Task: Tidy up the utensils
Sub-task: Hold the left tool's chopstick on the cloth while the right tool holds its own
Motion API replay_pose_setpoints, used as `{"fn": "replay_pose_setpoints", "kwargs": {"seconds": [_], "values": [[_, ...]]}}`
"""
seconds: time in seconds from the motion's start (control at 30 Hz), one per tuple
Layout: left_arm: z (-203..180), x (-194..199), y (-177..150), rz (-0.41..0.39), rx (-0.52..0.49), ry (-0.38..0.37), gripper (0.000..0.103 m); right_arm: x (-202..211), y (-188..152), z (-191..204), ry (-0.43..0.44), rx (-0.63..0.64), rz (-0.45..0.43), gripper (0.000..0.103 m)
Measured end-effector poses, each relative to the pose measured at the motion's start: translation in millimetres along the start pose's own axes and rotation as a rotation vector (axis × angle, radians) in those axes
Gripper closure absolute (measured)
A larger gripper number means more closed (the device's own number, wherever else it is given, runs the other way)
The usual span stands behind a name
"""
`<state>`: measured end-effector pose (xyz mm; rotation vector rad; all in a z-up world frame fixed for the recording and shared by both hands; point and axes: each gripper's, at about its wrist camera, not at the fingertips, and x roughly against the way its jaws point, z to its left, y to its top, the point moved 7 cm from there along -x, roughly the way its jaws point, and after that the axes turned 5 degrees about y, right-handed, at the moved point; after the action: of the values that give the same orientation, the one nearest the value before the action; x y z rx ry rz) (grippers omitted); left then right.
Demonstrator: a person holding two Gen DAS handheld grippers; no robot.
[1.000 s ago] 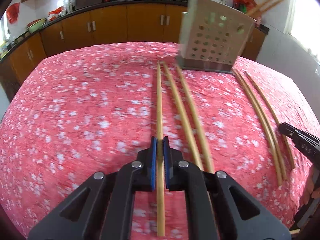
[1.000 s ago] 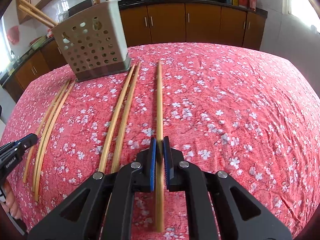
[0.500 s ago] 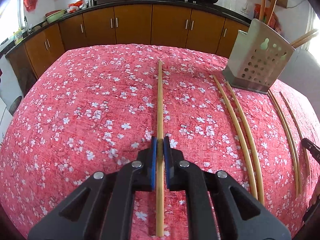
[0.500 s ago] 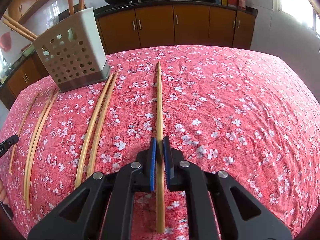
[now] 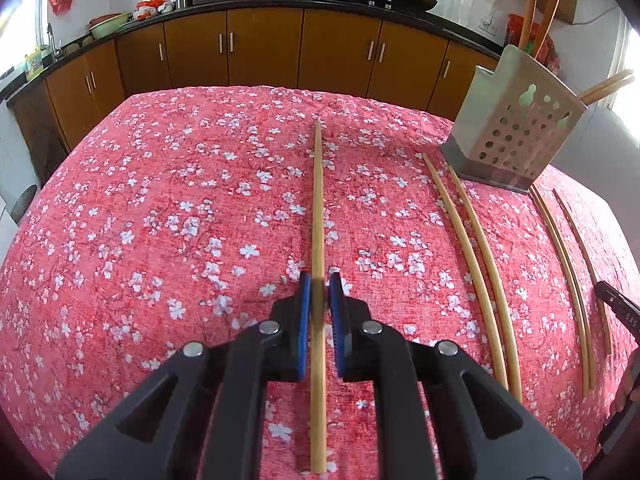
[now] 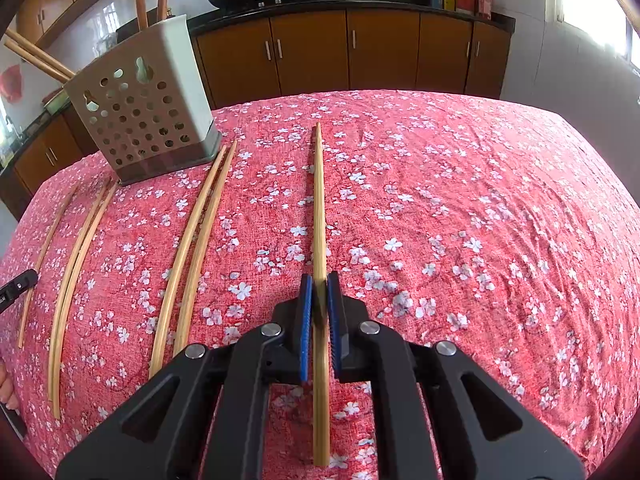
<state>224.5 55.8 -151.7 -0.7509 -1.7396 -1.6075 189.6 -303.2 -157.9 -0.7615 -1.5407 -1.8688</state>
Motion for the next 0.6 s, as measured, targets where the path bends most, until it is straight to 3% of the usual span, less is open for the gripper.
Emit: {"fn": "replay_pose_setpoints", "kwargs": {"seconds": [0.6], "values": [[1.3,2.4,-0.6,0.003,0.011,-0.007,0.091,0.9,0.2,-1.1,0.0,0.0,0.0,0.094]]}}
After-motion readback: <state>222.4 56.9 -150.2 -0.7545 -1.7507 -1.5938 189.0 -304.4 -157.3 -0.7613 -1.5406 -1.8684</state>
